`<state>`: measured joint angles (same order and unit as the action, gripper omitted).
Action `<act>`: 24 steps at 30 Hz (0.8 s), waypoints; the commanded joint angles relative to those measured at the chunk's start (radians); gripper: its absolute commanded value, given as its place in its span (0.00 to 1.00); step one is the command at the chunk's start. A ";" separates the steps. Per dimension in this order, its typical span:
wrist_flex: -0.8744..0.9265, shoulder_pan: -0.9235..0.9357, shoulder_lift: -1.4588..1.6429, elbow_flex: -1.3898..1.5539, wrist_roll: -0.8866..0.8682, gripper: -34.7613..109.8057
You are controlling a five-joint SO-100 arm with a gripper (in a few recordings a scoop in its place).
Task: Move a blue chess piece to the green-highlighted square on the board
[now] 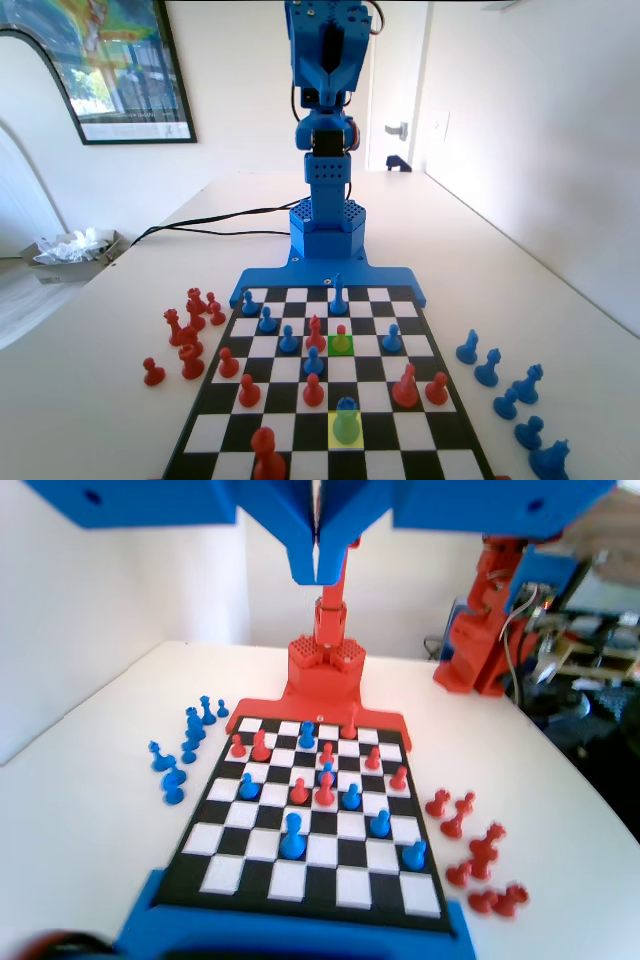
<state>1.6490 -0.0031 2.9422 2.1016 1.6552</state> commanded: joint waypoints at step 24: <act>-0.262 -0.003 -0.914 -0.250 -0.382 0.25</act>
<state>1.4435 -0.0046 2.0877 1.8408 1.2977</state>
